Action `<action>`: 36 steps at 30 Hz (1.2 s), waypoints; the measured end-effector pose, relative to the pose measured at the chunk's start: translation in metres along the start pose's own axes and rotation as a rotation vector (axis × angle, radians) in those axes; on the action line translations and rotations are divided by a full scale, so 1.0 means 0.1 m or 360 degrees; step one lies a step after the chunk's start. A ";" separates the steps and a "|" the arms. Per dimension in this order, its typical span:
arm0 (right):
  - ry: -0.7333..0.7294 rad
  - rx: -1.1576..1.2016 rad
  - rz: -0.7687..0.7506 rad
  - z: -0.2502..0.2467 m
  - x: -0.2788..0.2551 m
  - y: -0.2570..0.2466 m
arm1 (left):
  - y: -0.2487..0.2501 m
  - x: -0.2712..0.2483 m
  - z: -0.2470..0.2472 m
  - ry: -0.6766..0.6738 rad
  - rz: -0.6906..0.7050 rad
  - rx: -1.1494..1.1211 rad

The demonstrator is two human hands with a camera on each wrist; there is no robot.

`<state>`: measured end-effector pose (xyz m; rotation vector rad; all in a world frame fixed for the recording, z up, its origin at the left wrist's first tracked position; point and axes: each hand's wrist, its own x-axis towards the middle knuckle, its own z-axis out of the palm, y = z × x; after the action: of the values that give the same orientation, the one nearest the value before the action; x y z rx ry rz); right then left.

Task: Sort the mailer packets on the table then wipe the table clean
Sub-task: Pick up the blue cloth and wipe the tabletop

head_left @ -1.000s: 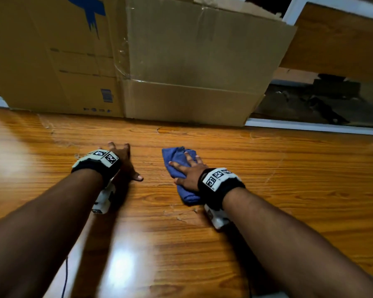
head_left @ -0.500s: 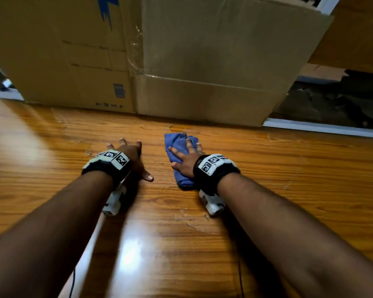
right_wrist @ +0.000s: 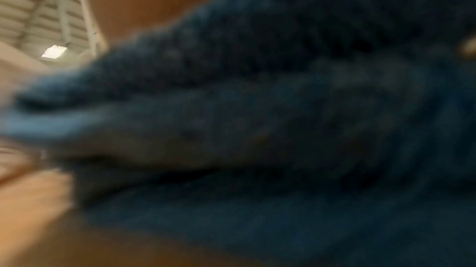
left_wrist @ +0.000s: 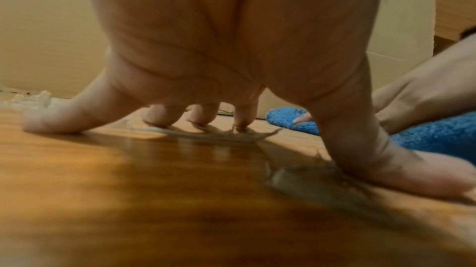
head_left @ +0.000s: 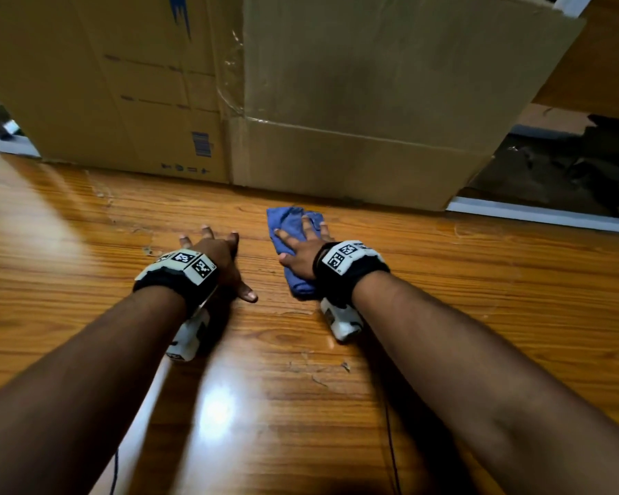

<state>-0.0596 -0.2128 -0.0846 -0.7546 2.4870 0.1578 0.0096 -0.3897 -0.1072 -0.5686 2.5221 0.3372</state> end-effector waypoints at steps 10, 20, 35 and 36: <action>0.0065 0.0037 0.0352 -0.24 0.34 0.37 | 0.00 -0.03 0.00 -0.0036 -0.0004 -0.0047; 0.0123 0.0036 0.0240 -0.11 0.39 0.88 | -0.01 -0.05 0.00 0.0004 0.0006 -0.0043; 0.0071 -0.0019 0.0342 0.50 -0.82 0.87 | 0.02 -0.04 -0.03 0.0026 0.0039 0.0133; 0.0085 0.0066 0.0536 0.57 -0.88 1.09 | 0.03 -0.04 -0.02 0.0024 0.0029 0.0151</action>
<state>-0.0312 -0.0638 -0.0916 -0.3211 2.6434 0.2077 0.0102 -0.3866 -0.1032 -0.5131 2.5438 0.2189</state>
